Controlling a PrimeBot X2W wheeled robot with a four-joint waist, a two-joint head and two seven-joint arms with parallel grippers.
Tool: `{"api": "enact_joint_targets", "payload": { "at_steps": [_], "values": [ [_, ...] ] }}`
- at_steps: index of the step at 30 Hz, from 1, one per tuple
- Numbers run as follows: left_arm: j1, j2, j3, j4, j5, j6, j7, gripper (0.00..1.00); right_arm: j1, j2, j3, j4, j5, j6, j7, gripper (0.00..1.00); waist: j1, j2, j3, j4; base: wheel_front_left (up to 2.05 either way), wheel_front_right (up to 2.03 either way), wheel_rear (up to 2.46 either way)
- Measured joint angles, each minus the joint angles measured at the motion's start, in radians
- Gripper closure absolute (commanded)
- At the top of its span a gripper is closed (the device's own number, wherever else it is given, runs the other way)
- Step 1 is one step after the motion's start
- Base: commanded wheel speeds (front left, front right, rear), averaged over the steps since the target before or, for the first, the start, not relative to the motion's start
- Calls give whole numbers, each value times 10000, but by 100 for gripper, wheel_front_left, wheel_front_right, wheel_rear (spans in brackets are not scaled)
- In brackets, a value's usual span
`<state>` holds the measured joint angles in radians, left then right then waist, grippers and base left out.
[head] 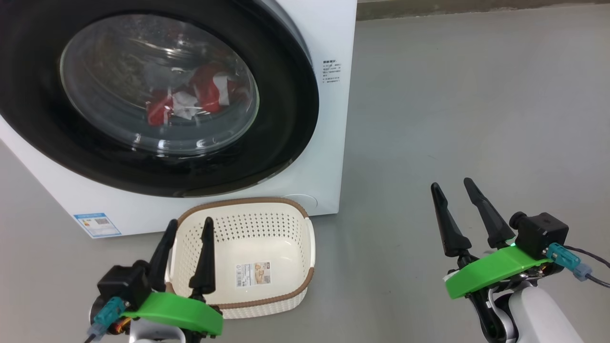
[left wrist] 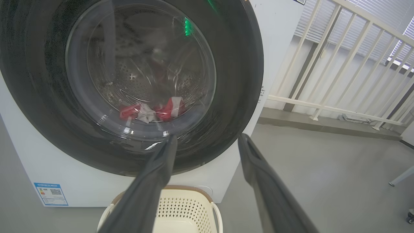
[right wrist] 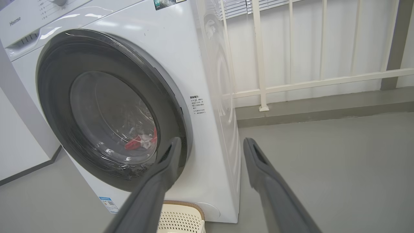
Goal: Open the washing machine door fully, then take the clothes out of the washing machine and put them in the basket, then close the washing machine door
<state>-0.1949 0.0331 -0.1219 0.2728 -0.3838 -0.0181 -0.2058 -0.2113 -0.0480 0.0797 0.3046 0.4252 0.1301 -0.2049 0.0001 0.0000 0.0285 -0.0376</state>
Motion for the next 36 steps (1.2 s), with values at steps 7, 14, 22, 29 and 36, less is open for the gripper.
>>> {"api": "enact_joint_targets", "payload": {
  "at_steps": [7, 14, 22, 29, 36],
  "values": [
    [-155, 2, -63, 10, 746, 12, -217, 0, -22, -21, 59, 13, -794, 0, -213, 0, 0, 0, -10, -43, 0, 0, 0],
    [-213, 8, -119, 94, 1413, 104, -422, 0, -142, -31, 245, 92, -1557, 2, -431, 0, 0, 0, -17, -82, 0, 0, 0],
    [-384, 10, -134, 263, 1540, 119, -439, 0, -252, -35, 251, 104, -1793, 2, -504, 0, 0, 0, 79, -67, 0, 0, 0],
    [-405, 10, -136, 359, 1446, 119, -439, 0, -252, -35, 242, 132, -1793, 2, -504, 0, 0, 0, 111, -63, 0, 0, 0],
    [-470, 12, -198, 351, 1432, 121, -439, 0, -294, -35, 276, 134, -1613, 2, -504, 100, 0, 0, 271, -44, 0, 0, 0]
  ]
}}
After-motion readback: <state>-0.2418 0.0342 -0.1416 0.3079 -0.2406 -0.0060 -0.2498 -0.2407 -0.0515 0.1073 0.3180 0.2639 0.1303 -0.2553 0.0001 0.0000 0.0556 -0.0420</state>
